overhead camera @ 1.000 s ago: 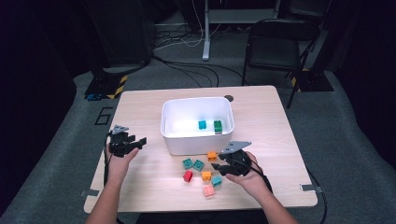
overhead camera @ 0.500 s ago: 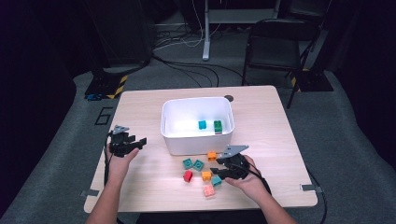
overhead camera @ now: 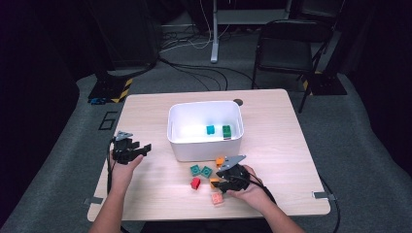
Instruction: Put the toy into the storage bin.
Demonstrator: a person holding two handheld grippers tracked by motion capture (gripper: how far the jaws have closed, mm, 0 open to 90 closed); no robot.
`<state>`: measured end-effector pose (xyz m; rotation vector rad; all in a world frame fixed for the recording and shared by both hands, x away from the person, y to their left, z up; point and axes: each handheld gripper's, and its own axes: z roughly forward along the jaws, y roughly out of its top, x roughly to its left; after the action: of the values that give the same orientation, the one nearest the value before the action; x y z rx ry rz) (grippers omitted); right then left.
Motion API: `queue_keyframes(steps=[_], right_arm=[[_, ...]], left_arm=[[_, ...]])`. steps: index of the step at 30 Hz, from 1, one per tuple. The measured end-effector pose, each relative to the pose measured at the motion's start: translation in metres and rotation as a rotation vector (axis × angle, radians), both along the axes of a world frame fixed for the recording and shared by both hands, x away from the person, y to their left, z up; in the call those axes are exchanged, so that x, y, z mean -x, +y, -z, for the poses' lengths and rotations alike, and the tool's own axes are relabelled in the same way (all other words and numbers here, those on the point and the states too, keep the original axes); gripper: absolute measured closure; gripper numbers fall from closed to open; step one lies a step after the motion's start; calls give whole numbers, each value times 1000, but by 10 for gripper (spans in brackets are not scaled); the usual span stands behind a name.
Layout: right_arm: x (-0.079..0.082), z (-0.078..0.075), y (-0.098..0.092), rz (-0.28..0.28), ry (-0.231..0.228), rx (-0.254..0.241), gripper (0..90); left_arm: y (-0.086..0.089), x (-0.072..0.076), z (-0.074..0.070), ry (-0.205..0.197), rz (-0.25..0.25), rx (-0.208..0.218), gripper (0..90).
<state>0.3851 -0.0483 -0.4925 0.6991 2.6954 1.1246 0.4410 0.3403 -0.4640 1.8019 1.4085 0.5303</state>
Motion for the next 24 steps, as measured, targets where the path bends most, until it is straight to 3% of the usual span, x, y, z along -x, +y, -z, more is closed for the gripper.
queue_keyframes(steps=[8, 20, 24], right_arm=[[-5, 5, 8, -19, -4, 17, 577], [-5, 10, 19, -44, 32, 32, 585], [-6, 11, 22, -41, 47, 48, 664]], left_arm=[[4, 5, 1, 2, -8, -3, 414], [8, 8, 2, 4, -22, -9, 414], [9, 8, 1, 8, -19, -9, 414]])
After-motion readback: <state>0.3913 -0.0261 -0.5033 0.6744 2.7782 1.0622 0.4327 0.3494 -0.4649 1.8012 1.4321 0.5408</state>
